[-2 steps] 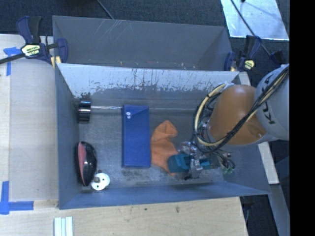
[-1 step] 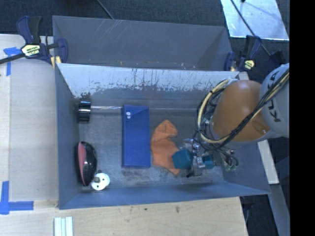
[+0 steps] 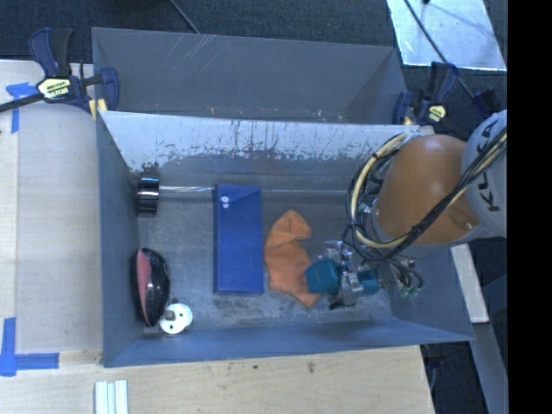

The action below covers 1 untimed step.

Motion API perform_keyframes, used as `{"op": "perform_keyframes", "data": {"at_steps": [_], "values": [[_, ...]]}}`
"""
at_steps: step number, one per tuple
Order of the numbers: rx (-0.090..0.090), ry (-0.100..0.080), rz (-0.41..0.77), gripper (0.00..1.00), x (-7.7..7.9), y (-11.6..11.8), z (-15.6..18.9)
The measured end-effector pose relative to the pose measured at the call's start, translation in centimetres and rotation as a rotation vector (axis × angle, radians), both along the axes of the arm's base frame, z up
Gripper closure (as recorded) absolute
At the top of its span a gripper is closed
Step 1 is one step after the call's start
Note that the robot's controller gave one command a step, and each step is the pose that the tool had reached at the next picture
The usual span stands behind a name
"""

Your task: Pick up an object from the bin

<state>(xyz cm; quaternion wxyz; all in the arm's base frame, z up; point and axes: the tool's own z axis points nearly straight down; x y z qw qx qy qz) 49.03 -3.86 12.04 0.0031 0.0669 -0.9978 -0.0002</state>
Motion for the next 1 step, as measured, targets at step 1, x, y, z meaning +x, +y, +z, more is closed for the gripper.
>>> {"op": "perform_keyframes", "data": {"at_steps": [1], "values": [[0.001, 0.003, 0.000, 1.00, -0.12, 0.01, 2.05]]}}
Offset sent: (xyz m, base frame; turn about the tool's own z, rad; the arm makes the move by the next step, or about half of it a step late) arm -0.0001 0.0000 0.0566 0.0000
